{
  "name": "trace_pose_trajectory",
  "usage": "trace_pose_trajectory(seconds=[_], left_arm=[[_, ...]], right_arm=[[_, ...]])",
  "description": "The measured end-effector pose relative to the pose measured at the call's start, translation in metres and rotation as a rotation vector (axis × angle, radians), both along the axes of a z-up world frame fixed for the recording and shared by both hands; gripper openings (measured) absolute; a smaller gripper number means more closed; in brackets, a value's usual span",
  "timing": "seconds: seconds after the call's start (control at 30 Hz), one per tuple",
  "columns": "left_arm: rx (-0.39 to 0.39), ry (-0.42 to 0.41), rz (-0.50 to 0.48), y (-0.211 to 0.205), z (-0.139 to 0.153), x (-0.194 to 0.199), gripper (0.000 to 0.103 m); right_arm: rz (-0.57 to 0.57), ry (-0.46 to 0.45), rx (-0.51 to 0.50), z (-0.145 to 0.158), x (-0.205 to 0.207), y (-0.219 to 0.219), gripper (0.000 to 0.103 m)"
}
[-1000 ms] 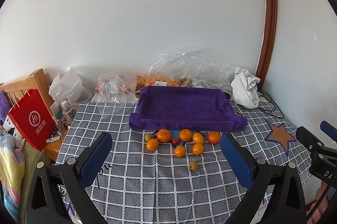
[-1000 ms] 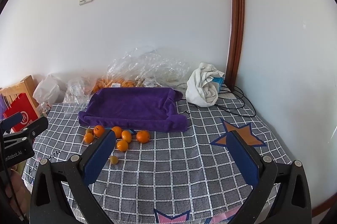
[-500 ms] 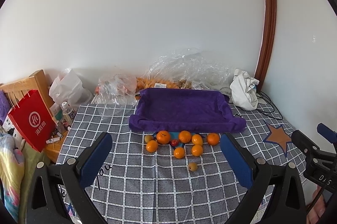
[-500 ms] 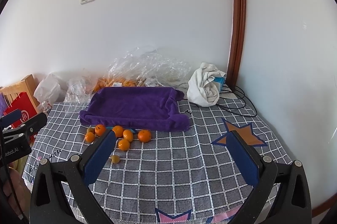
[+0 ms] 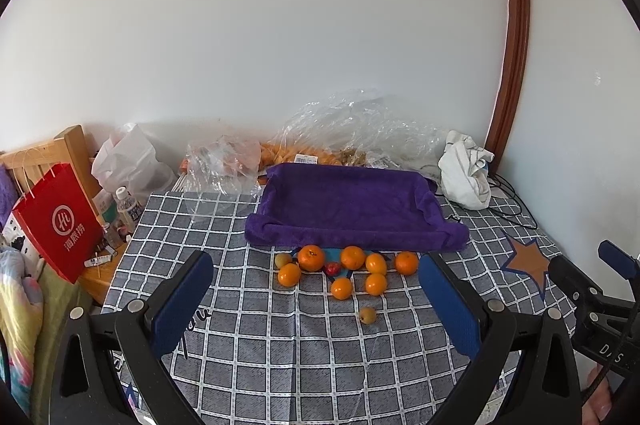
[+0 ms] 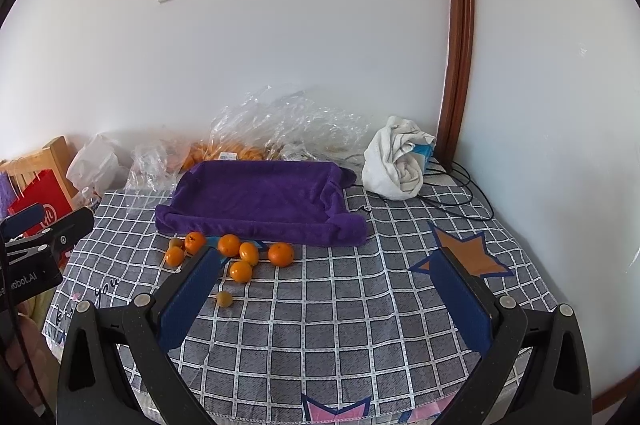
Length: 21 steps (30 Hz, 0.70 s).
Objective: Organize fruits
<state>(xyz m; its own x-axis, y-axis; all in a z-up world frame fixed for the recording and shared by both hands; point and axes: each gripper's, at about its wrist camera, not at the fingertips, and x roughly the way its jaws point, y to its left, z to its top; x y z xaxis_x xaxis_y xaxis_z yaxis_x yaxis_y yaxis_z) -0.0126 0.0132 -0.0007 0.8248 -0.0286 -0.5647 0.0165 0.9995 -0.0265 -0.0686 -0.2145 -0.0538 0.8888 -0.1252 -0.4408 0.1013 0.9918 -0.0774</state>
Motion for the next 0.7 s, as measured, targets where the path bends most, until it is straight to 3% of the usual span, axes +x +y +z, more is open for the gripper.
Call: trace_pose_trajectory(seconds=[0.33,0.7], left_arm=[[-0.016,0.055,0.028,0.012,-0.028,0.028,0.103],[0.006,0.196,0.087,0.042,-0.098,0.077,0.103]], right_arm=[[0.009,0.064,0.004,-0.023,0.029,0.005,0.103],[0.02,0.185,-0.006,-0.083,0.09,0.008,0.103]])
